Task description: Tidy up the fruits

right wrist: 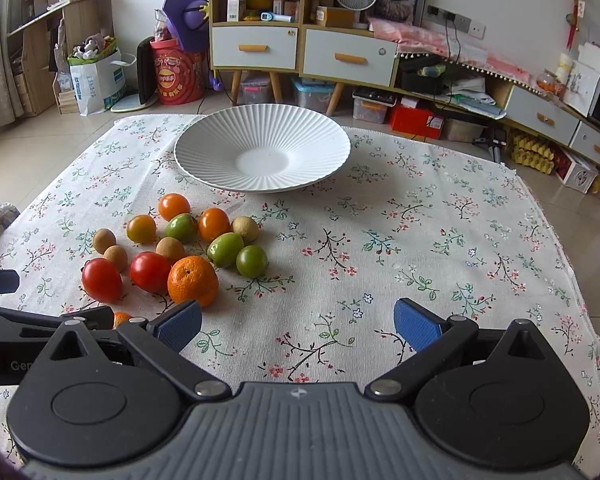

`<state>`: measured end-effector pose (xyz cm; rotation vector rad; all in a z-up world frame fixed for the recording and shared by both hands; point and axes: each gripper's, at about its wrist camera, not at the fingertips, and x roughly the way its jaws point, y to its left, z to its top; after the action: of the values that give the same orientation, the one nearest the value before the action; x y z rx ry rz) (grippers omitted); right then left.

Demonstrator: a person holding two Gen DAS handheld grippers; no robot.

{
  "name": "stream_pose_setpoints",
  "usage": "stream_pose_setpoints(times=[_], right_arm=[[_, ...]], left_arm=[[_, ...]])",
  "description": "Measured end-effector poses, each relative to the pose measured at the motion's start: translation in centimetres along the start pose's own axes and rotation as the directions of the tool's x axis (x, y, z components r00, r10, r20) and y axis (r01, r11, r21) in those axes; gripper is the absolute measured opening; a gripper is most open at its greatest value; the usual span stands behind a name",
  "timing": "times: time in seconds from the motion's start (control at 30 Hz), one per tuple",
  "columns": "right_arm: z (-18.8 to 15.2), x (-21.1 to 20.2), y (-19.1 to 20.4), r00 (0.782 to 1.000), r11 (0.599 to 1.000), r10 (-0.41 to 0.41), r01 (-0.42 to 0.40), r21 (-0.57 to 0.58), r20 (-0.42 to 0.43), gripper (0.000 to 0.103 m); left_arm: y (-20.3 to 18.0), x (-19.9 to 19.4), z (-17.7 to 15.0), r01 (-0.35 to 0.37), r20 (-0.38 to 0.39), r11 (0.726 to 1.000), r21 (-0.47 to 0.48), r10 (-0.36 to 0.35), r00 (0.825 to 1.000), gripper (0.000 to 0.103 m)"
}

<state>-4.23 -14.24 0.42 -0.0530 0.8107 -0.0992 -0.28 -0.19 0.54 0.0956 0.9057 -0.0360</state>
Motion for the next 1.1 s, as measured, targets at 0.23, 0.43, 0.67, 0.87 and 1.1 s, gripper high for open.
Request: stream_pose_setpoints(times=[0.23, 0.43, 0.67, 0.87, 1.1], right_arm=[[0.02, -0.01, 0.00, 1.000, 1.000, 0.001, -0.001, 0.001, 0.002, 0.102], [0.05, 0.00, 0.04, 1.000, 1.000, 0.002, -0.002, 0.000, 0.002, 0.102], [0.08, -0.03, 0.09, 1.000, 1.000, 0.005, -0.005, 0.000, 0.002, 0.102], [0.06, 0.03, 0.12, 1.000, 1.000, 0.006, -0.006, 0.001, 0.001, 0.102], [-0.01, 0.05, 0.15, 1.000, 1.000, 0.007, -0.007, 0.001, 0.001, 0.102]], left_arm=[[0.05, -0.05, -0.02, 0.001, 0.000, 1.000, 0.000, -0.001, 1.000, 0.096], [0.08, -0.07, -0.03, 0.000, -0.001, 1.000, 0.000, 0.000, 1.000, 0.096], [0.15, -0.13, -0.05, -0.001, -0.001, 1.000, 0.000, 0.001, 1.000, 0.096], [0.14, -0.13, -0.05, -0.001, -0.001, 1.000, 0.000, 0.001, 1.000, 0.096], [0.15, -0.17, -0.05, -0.002, 0.000, 1.000, 0.001, 0.002, 1.000, 0.096]])
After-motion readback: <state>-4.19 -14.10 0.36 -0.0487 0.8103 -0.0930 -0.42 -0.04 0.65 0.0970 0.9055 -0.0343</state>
